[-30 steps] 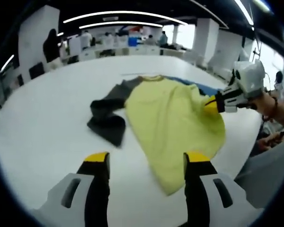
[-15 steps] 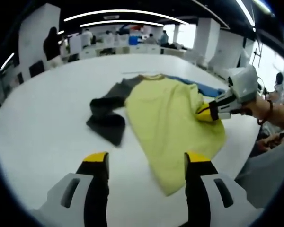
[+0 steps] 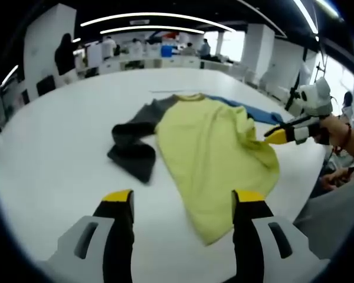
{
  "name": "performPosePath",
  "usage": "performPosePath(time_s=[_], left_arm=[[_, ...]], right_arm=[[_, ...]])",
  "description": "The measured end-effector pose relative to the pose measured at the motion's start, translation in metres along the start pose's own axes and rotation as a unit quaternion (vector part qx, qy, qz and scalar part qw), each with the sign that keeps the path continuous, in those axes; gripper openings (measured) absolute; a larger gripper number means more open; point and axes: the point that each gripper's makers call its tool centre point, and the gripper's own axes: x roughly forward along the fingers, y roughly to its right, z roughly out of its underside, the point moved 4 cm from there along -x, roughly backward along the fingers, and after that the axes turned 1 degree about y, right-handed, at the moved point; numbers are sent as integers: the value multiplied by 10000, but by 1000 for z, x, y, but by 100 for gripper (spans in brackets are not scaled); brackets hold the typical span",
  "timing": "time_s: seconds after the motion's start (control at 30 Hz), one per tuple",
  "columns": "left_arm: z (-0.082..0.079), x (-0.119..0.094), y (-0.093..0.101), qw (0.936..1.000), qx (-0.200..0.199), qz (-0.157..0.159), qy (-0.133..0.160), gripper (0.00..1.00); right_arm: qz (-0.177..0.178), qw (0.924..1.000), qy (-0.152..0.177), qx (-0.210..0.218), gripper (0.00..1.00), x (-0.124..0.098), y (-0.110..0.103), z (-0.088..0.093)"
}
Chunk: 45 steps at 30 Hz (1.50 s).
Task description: Fold the garment on the visible template until the final outline fits inside the template.
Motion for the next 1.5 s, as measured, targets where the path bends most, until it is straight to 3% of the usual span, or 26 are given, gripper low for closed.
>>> performPosePath(time_s=[0.1, 0.3, 0.6, 0.87, 1.2, 1.5], left_arm=[[0, 1, 1, 10000, 14, 13, -2, 63], [2, 1, 2, 9999, -80, 51, -31, 61], [22, -2, 1, 9990, -44, -61, -441, 53], [41, 0, 10, 9953, -30, -64, -969, 40], [52, 8, 24, 9920, -38, 105, -1257, 22], [59, 12, 26, 9889, 10, 18, -1484, 8]], right_arm=[[87, 9993, 83, -365, 21, 0, 6, -5], [18, 9982, 141, -589, 14, 11, 11, -11], [-96, 9969, 80, -776, 10, 26, 18, -14], [-191, 9970, 55, -749, 4, 33, 20, -14], [-235, 9977, 104, -623, 2, 31, 23, -14], [-338, 9973, 146, -632, 0, 18, 21, -12]])
